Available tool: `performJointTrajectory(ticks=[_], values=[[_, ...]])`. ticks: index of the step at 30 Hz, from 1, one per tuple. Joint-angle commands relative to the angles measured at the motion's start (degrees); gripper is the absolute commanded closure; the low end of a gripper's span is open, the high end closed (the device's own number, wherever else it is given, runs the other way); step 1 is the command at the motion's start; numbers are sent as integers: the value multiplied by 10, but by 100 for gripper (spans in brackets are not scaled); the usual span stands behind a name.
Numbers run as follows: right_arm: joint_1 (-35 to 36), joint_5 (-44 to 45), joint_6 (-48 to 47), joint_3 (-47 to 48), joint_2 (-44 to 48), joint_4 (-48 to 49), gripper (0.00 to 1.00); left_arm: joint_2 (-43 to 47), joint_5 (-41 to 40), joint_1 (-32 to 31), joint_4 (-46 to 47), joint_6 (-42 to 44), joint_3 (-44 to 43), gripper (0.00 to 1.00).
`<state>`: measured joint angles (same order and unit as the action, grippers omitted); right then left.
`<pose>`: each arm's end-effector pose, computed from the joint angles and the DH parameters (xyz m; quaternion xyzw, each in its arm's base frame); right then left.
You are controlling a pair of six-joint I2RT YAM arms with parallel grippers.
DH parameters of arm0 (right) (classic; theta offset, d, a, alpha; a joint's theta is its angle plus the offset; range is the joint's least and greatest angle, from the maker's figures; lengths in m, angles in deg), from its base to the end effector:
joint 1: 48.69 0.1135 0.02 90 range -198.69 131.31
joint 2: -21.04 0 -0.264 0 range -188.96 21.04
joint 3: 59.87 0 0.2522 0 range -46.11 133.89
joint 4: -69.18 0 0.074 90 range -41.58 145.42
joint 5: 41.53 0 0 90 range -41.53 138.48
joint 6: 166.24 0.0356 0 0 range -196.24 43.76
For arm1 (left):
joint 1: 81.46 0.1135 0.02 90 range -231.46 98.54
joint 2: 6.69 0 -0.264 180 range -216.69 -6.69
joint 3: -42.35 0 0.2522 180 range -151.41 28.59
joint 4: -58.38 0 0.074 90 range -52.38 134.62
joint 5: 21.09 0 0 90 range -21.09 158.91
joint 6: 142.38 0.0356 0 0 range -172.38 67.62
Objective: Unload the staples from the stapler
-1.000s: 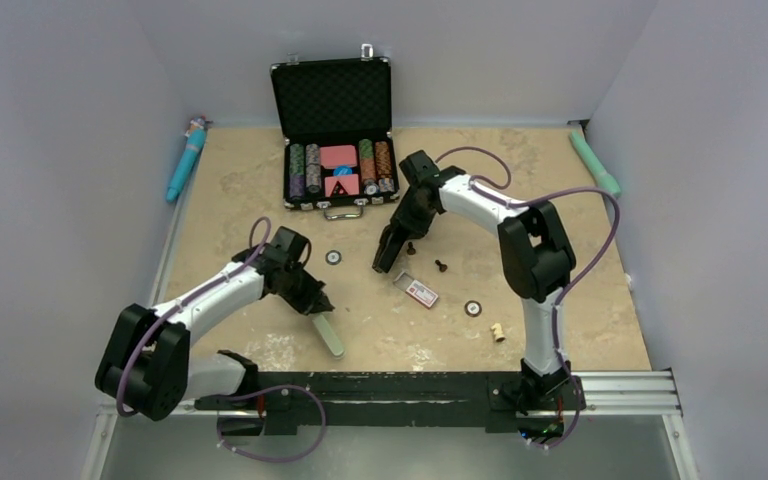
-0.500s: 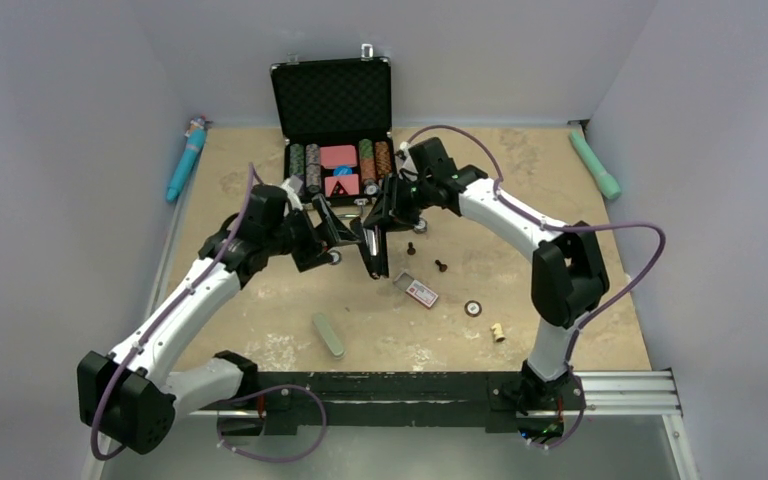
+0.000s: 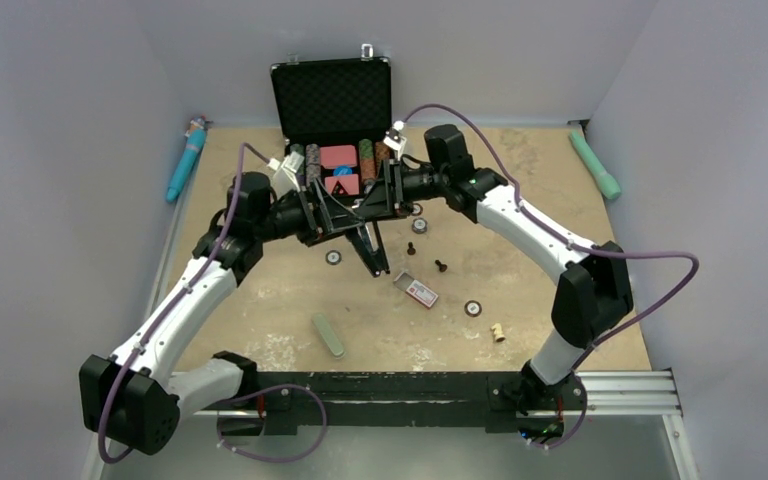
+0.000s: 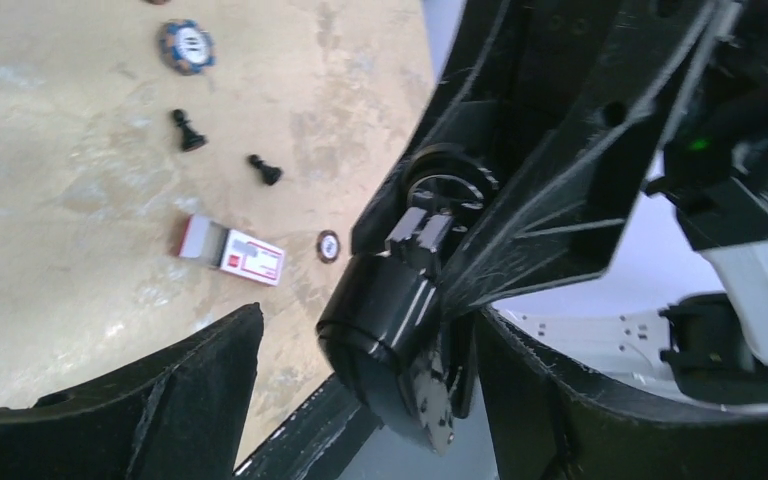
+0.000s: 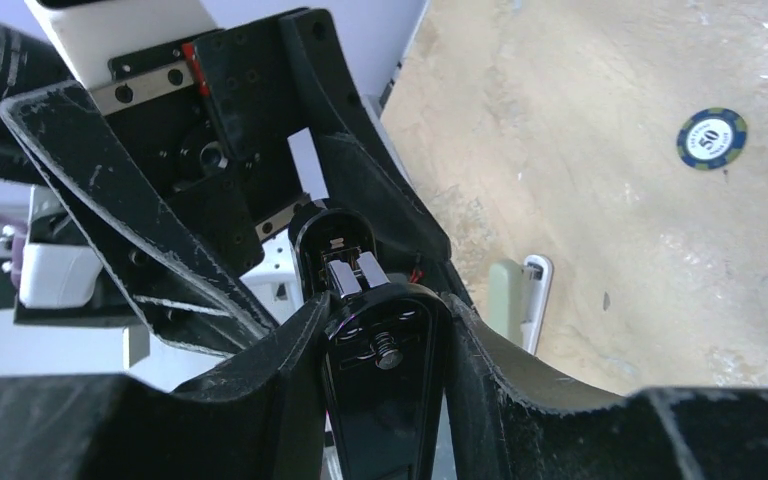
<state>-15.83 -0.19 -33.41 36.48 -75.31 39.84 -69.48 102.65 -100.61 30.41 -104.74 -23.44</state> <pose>0.3101 0.2321 0.3281 -0.1389 0.8016 0.5631 0.1452 0.2250 -0.0991 0.3177 -0.0811 0.8179 -0.4992 0.2744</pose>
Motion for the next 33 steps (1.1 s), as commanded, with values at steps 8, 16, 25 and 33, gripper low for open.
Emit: performJointTrajectory(ticks=[8,16,25,33], values=[[24,-108,66,-30,56,139,100,-24,189,10,166,1,-35,33],[24,-111,80,-26,56,152,100,-6,226,10,106,40,-49,42],[24,-113,80,-30,62,152,100,-41,290,12,-64,146,-169,13],[24,-113,82,-24,60,153,100,-45,325,20,-134,192,-181,46]])
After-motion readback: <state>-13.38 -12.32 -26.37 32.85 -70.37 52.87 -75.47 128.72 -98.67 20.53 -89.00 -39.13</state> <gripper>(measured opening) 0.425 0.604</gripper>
